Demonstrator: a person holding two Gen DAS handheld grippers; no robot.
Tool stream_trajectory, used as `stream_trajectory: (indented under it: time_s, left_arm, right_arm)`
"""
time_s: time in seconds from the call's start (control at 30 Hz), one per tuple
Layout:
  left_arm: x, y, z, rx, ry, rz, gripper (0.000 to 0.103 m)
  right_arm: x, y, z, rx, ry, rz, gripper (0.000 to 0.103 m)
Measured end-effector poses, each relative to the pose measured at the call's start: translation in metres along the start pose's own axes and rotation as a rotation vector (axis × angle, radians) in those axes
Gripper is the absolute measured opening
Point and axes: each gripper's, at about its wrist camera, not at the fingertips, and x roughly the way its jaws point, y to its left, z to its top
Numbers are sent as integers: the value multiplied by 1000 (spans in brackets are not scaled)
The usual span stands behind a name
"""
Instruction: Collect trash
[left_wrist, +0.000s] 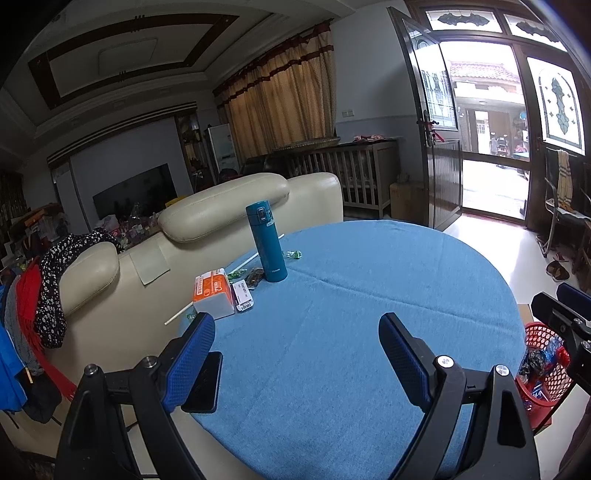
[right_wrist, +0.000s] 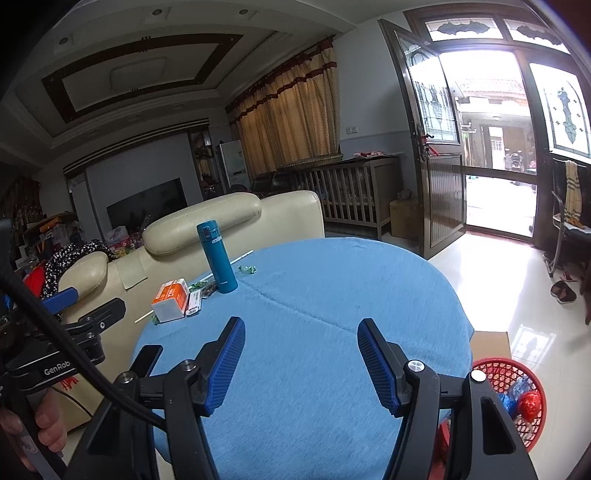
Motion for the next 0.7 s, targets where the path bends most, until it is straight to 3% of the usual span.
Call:
stream_trajectory:
  time_s: [0.7]
  left_arm:
    - [4,2,-4,-3,2,-4,91]
  right_arm:
    - [1,3,-1,-6,6,6,67]
